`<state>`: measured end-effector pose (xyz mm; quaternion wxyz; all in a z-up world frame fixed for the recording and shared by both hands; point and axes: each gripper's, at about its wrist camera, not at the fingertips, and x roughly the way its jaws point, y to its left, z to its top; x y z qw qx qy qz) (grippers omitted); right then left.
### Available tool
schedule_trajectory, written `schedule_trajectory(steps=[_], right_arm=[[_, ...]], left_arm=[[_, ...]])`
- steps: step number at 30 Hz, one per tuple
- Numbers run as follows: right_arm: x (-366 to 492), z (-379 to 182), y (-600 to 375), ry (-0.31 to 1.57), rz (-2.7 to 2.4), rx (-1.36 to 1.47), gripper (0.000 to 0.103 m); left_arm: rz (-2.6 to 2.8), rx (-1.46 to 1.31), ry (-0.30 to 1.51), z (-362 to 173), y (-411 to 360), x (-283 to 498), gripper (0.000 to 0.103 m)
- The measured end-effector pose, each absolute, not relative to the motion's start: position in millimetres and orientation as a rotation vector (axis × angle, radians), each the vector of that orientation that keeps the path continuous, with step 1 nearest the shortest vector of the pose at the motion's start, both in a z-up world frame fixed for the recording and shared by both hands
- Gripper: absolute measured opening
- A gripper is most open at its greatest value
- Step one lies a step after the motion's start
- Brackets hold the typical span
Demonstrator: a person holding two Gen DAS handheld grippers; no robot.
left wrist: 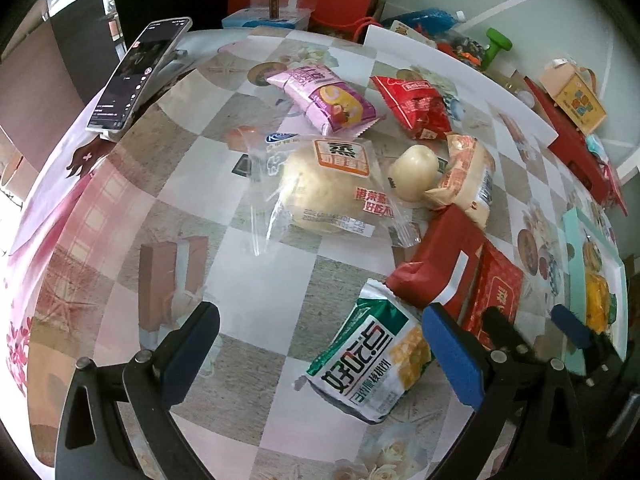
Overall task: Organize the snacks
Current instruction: 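Move both tools back over the remaining snacks, then grasp the white-green snack bag with left tool while right tool grasps red packet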
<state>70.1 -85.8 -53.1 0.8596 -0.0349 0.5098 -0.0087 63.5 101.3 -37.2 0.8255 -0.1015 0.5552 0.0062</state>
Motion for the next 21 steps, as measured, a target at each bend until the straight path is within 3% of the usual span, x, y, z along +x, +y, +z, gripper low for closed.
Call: schedule_trajectory(steps=[21], right_arm=[[75, -71, -96, 1.078, -0.064, -0.055, 0.103]], left_arm=[[-0.062, -0.175, 1.213, -41, 86, 70, 0.101]])
